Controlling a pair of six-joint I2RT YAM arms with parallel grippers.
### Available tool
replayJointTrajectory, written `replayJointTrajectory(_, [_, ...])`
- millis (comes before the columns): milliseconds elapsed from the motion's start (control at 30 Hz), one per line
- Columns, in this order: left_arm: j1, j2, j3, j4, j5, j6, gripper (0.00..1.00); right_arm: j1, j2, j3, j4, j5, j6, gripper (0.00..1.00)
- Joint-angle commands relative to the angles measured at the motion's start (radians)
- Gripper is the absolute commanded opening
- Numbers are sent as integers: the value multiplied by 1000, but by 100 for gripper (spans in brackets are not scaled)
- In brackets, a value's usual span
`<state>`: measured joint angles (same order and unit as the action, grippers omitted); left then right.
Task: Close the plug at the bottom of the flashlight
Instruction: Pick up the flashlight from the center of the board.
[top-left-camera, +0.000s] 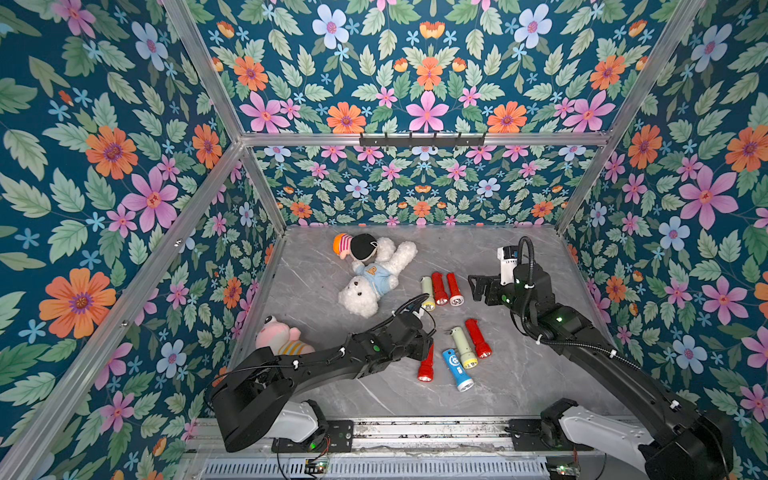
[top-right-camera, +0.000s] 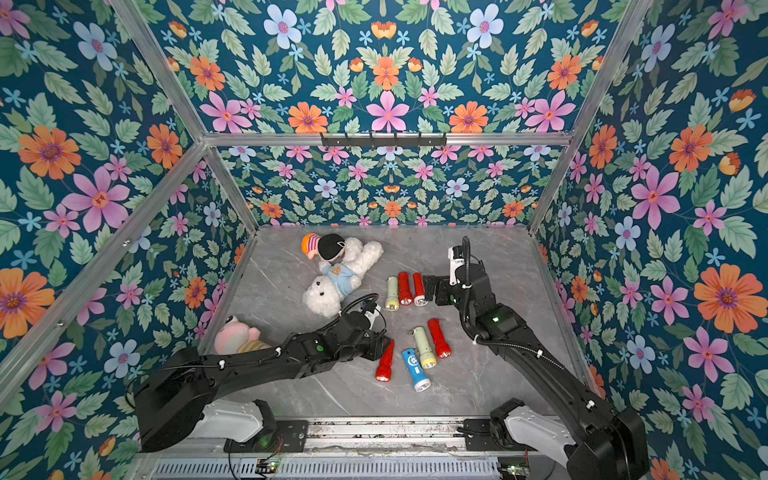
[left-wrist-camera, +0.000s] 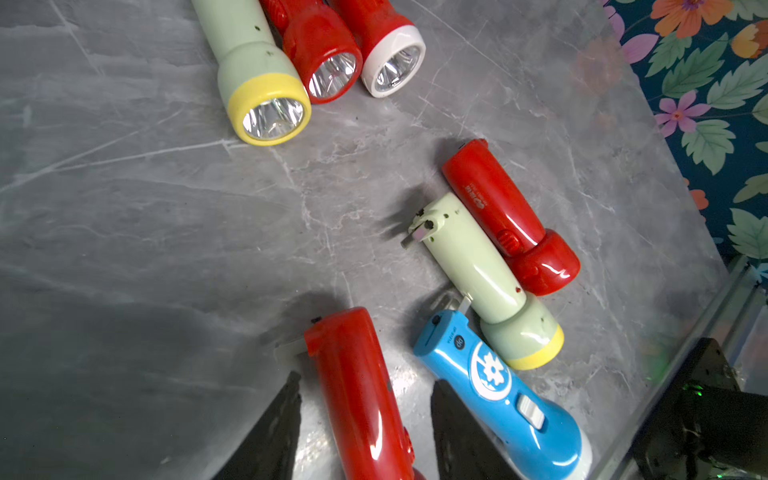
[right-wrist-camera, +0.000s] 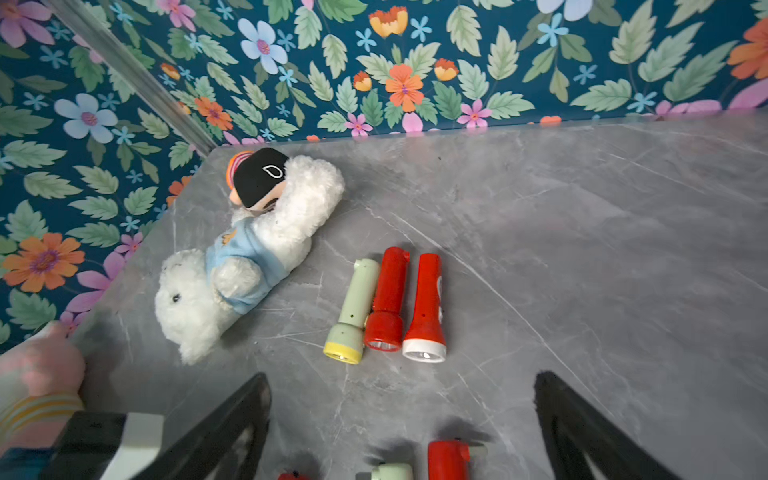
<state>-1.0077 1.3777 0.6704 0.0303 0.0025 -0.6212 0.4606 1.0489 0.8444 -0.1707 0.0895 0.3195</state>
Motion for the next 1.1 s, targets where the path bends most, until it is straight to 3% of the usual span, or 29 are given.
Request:
replayJointTrajectory(0, [-24, 3, -6, 12, -19, -39, 54, -34, -47, -45, 70, 23, 57, 99])
replayJointTrajectory(133, [-53, 28, -4, -18, -37, -66, 54, -64, -64, -58, 65, -37, 63, 99])
replayJointTrajectory(367, [-79, 105, 29, -91, -71, -99, 54, -69, 83, 62, -121, -131, 69, 80])
replayJointTrajectory(833, [-76, 254, 114, -113, -91, -93, 55, -70, 88, 46, -119, -174, 61, 77])
replayJointTrajectory(967, [-74, 286, 136, -131, -84, -77, 42, -71, 104, 59, -134, -174, 60, 76])
replayJointTrajectory(1067, [-64, 271, 131, -132, -93, -75, 21, -73, 106, 59, -134, -171, 60, 75])
